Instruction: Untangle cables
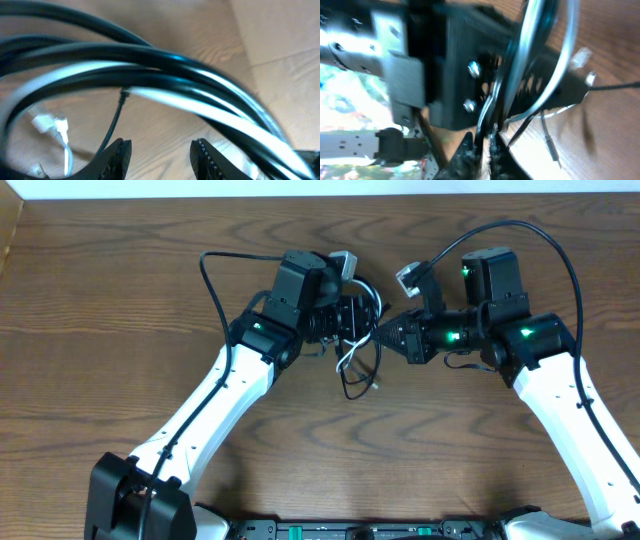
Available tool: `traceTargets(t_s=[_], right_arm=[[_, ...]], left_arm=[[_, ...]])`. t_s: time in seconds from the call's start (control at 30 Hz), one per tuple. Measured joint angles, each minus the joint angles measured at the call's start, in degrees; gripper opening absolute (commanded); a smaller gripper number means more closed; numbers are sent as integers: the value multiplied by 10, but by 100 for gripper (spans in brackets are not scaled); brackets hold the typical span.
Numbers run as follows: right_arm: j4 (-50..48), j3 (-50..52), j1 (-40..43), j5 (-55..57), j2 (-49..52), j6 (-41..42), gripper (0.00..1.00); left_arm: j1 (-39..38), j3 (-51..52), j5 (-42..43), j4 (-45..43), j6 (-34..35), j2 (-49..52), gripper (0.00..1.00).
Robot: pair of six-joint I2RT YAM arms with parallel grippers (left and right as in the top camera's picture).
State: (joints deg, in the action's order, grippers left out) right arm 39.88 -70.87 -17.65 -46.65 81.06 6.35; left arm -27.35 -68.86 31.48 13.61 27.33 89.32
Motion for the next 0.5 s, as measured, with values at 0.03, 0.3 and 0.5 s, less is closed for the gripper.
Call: traceTargets(t_s=[0.03,0.3,0.5], right_arm=[[2,0,0,7,0,9,40],[16,2,0,94,0,61,80],[16,2,1,158,0,80,81]], left_arm=[[-1,0,-1,-11,10,0,43],[2,0,18,-23,37,0,66],[10,0,58,-16,28,1,66]])
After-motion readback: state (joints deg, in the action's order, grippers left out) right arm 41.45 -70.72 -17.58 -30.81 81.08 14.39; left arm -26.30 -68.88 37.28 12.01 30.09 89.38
